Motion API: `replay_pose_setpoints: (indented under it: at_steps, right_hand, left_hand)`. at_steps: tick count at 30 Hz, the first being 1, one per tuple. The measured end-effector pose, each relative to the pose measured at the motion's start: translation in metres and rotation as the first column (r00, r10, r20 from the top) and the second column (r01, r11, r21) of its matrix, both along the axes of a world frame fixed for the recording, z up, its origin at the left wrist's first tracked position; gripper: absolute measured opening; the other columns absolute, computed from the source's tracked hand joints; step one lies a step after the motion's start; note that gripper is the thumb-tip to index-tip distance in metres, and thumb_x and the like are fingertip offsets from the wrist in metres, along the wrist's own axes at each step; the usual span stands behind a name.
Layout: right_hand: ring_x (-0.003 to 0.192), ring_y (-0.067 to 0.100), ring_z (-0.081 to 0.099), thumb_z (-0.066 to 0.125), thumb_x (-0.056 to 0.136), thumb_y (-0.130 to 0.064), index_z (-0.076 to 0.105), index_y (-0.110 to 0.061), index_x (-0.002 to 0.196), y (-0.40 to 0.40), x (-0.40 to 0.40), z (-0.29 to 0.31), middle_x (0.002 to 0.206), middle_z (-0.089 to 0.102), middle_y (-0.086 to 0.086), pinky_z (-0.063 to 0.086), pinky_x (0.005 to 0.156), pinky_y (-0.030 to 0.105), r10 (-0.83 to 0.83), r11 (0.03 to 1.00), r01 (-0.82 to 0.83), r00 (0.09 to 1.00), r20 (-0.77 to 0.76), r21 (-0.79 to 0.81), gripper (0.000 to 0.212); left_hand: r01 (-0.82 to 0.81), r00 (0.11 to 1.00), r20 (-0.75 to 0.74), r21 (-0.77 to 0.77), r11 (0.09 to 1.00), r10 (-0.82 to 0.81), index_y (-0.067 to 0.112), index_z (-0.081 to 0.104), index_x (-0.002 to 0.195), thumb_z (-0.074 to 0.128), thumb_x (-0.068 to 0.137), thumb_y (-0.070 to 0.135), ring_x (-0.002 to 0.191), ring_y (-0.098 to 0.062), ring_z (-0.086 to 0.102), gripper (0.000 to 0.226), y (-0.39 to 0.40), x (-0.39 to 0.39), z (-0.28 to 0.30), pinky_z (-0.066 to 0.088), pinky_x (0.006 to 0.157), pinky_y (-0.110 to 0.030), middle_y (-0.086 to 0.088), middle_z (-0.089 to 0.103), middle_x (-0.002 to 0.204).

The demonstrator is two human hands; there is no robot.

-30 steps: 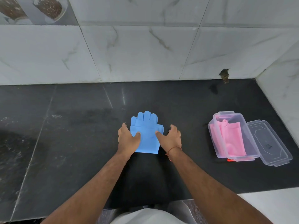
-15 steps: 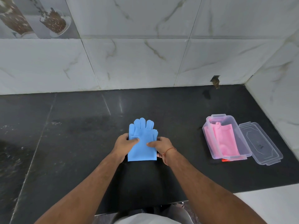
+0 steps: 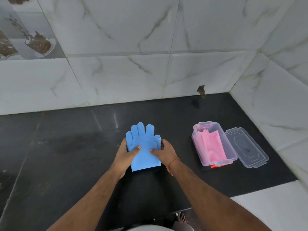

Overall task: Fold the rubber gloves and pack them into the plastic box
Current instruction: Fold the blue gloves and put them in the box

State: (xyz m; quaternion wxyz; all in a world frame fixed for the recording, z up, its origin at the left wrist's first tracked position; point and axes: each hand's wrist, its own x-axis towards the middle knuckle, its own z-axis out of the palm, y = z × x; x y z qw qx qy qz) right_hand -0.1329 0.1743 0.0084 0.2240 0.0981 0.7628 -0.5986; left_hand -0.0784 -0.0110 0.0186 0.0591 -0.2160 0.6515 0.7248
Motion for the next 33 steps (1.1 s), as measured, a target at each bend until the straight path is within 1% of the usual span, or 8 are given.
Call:
replay_pose_setpoints:
  at_steps: [6,11,15,17,19,26,28,33]
  right_hand:
    - [0.109,0.017,0.07,0.083,0.089,-0.026,0.059,-0.037,0.116,0.06,-0.019,0.024,0.117,0.07,-0.011,0.062,0.096,0.04,0.029,0.998,-0.021,0.991,-0.127,0.063,0.038]
    - [0.107,0.014,0.068,0.078,0.095,-0.028,0.055,-0.036,0.124,0.118,-0.032,0.044,0.116,0.068,-0.013,0.058,0.085,0.026,0.046,0.994,-0.025,0.98,-0.196,0.108,0.038]
    - [0.11,0.019,0.068,0.076,0.097,-0.029,0.058,-0.029,0.131,0.168,-0.04,0.055,0.121,0.069,-0.008,0.06,0.099,0.039,0.039,0.988,-0.004,0.974,-0.225,0.155,0.039]
    - [0.111,0.021,0.068,0.076,0.097,-0.029,0.059,-0.025,0.133,0.191,-0.044,0.058,0.123,0.07,-0.004,0.061,0.1,0.042,0.028,0.986,0.012,0.971,-0.236,0.169,0.04]
    - [0.109,0.021,0.069,0.076,0.098,-0.03,0.06,-0.025,0.131,0.213,-0.049,0.059,0.122,0.07,-0.003,0.061,0.098,0.04,0.033,0.981,0.018,0.966,-0.256,0.195,0.037]
    - [0.092,0.01,0.065,0.078,0.095,-0.035,0.056,-0.032,0.123,0.272,-0.063,0.054,0.118,0.064,-0.01,0.06,0.098,0.038,0.06,0.958,0.025,0.956,-0.286,0.284,0.036]
    - [0.093,0.01,0.064,0.079,0.095,-0.035,0.056,-0.032,0.123,0.284,-0.065,0.051,0.118,0.063,-0.01,0.059,0.098,0.037,0.07,0.951,0.023,0.955,-0.289,0.309,0.036]
    - [0.095,0.009,0.065,0.081,0.093,-0.035,0.056,-0.032,0.124,0.305,-0.064,0.045,0.116,0.064,-0.01,0.057,0.087,0.025,0.093,0.949,0.01,0.946,-0.31,0.314,0.04]
  left_hand:
    - [0.027,0.998,-0.049,0.048,0.998,-0.025,0.026,0.06,0.142,0.08,0.1,0.016,0.119,-0.027,0.077,0.048,0.055,-0.021,0.02,0.064,0.1,-0.056,-0.002,0.077,0.132]
    - [0.05,0.999,-0.014,0.096,0.994,-0.049,0.025,0.065,0.136,0.081,0.099,0.017,0.113,-0.027,0.08,0.041,0.107,-0.038,0.031,0.066,0.096,-0.056,-0.002,0.081,0.125]
    - [0.083,0.996,0.006,0.088,0.993,-0.084,0.023,0.065,0.136,0.082,0.098,0.014,0.114,-0.027,0.08,0.043,0.152,-0.054,0.039,0.065,0.098,-0.058,-0.003,0.08,0.126]
    - [0.102,0.995,0.002,0.063,0.993,-0.102,0.022,0.064,0.137,0.083,0.097,0.011,0.115,-0.027,0.079,0.046,0.173,-0.061,0.042,0.064,0.099,-0.059,-0.003,0.079,0.129]
    - [0.121,0.993,-0.004,0.03,0.992,-0.121,0.021,0.063,0.137,0.083,0.096,0.009,0.115,-0.026,0.079,0.047,0.193,-0.068,0.044,0.064,0.1,-0.059,-0.004,0.078,0.129]
    - [0.168,0.986,-0.001,-0.067,0.984,-0.168,0.022,0.062,0.136,0.084,0.094,0.006,0.119,-0.024,0.076,0.05,0.246,-0.081,0.045,0.066,0.099,-0.053,-0.001,0.076,0.131]
    - [0.175,0.984,-0.016,-0.093,0.98,-0.177,0.019,0.061,0.138,0.085,0.093,0.005,0.121,-0.025,0.075,0.053,0.258,-0.081,0.044,0.065,0.1,-0.053,-0.002,0.075,0.132]
    - [0.182,0.98,-0.028,-0.255,0.95,-0.195,0.021,0.057,0.143,0.087,0.09,0.008,0.124,-0.022,0.072,0.062,0.279,-0.081,0.042,0.062,0.107,-0.053,0.001,0.071,0.137]
